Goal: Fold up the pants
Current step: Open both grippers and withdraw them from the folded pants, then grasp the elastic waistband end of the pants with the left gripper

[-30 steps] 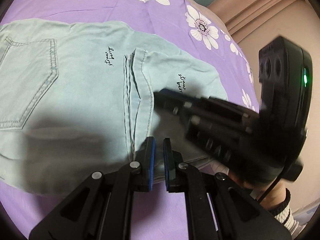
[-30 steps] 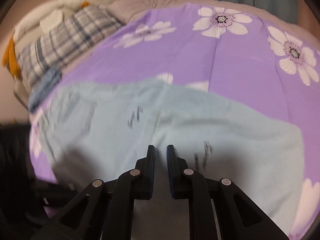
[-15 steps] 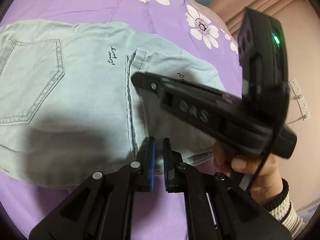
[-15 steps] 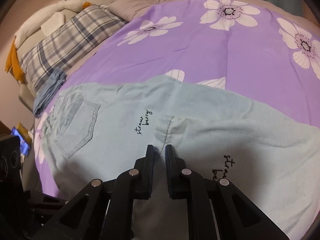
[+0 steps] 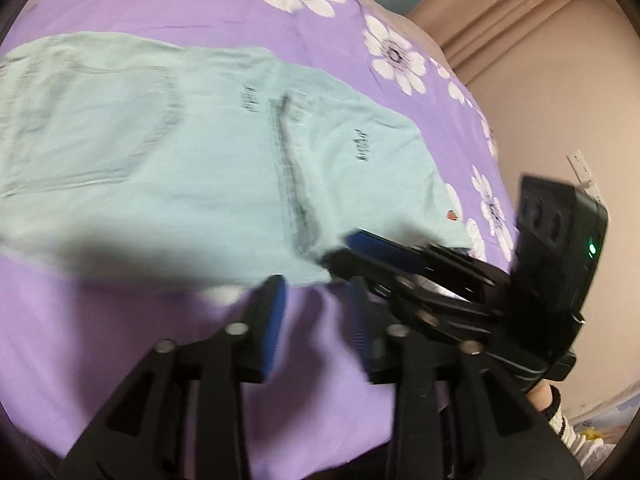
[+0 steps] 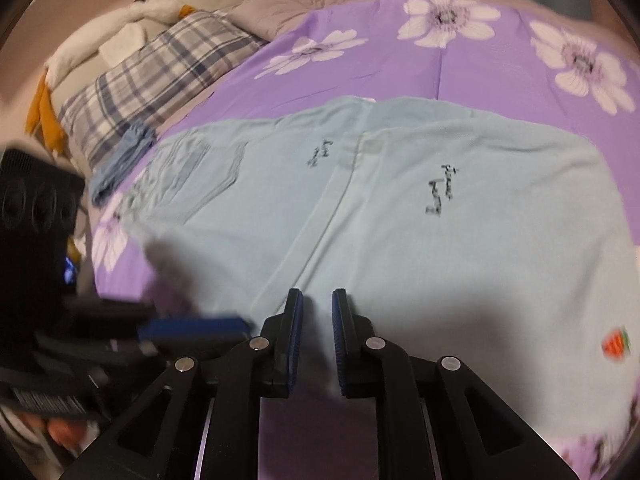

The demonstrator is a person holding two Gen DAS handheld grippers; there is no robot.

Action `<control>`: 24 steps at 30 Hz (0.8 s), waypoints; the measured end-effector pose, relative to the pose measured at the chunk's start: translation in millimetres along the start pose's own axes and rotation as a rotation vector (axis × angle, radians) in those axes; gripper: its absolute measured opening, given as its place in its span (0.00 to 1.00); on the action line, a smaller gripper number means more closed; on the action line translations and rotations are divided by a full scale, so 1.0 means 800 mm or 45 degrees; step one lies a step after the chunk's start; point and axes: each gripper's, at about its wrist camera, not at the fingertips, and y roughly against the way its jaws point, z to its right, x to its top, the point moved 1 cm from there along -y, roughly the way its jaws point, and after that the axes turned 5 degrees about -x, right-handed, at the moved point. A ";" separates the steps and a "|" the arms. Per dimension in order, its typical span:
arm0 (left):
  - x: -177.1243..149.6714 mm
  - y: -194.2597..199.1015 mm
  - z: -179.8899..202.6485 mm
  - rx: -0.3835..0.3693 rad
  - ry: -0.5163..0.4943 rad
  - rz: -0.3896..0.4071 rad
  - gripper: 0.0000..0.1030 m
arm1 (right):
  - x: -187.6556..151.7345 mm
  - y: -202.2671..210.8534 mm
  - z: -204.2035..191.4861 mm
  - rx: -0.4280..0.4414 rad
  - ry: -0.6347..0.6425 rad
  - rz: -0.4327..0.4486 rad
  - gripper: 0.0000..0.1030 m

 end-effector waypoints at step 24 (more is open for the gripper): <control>0.014 0.106 -0.166 -0.002 0.678 0.498 0.50 | -0.026 0.042 -0.028 -0.015 -0.054 0.137 0.35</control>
